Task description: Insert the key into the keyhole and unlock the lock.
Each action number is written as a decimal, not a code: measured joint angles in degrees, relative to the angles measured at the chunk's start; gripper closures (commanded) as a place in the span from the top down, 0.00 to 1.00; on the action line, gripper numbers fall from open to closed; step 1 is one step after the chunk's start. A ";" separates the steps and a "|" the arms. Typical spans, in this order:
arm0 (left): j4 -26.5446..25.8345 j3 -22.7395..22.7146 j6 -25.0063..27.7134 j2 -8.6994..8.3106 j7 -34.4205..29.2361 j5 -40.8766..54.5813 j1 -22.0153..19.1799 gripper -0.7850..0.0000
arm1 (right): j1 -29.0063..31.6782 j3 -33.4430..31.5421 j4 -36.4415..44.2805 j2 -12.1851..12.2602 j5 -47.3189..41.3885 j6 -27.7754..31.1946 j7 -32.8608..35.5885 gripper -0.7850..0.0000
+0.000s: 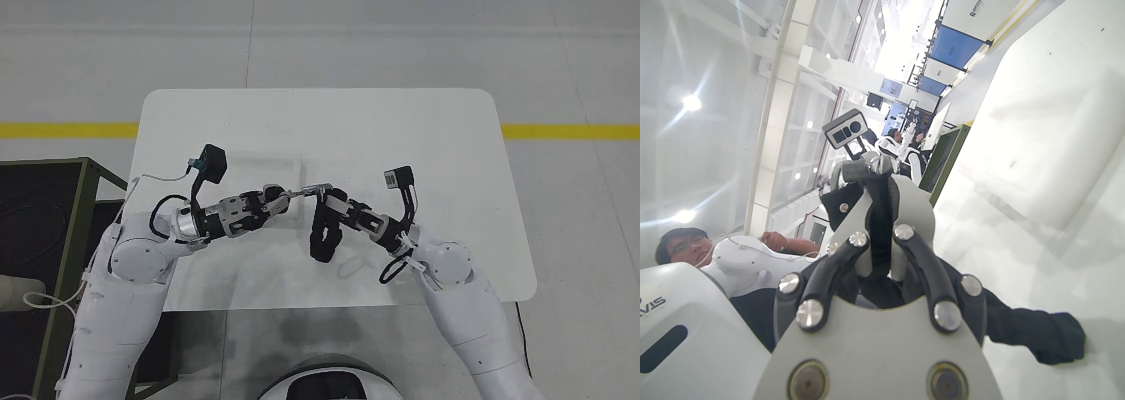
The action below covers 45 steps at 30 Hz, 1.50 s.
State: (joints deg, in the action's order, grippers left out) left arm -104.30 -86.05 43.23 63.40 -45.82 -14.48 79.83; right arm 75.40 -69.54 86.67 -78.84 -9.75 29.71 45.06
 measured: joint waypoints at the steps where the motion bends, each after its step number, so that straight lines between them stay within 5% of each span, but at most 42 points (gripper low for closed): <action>1: -0.16 0.00 1.23 0.03 1.35 -1.97 0.12 0.00 | -0.07 0.04 -0.06 0.03 -0.02 -0.03 -0.02 0.00; 11: -2.26 -0.64 9.86 0.57 17.73 -27.69 0.82 0.00 | -0.88 0.26 -0.82 0.43 0.21 -0.15 -0.06 0.00; 19: -4.39 -0.34 11.12 1.11 38.57 -54.57 1.53 0.00 | -1.20 0.21 -1.13 0.78 0.14 -0.04 -0.12 0.00; 33: -3.45 3.60 -0.69 -0.69 73.89 -98.71 3.78 0.00 | -1.29 -0.28 -0.39 1.56 -0.15 -0.70 0.35 0.00; 40: -1.62 4.18 -10.00 -1.40 82.09 -107.31 4.67 0.00 | -1.01 0.10 -0.11 1.83 -0.78 -1.18 0.08 0.00; 41: -1.20 4.24 -10.49 -1.41 82.25 -107.42 4.82 0.95 | -0.96 0.16 -0.11 1.83 -1.07 -1.29 -0.06 0.00; 45: -0.38 4.16 -8.93 -1.28 79.98 -101.66 4.97 1.00 | -0.95 0.15 -0.13 1.82 -1.21 -1.34 -0.14 0.00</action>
State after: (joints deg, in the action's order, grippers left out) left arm -104.68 -81.88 34.30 62.12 34.16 -116.14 84.81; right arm 74.46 -69.39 86.54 -77.02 -10.96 28.37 44.92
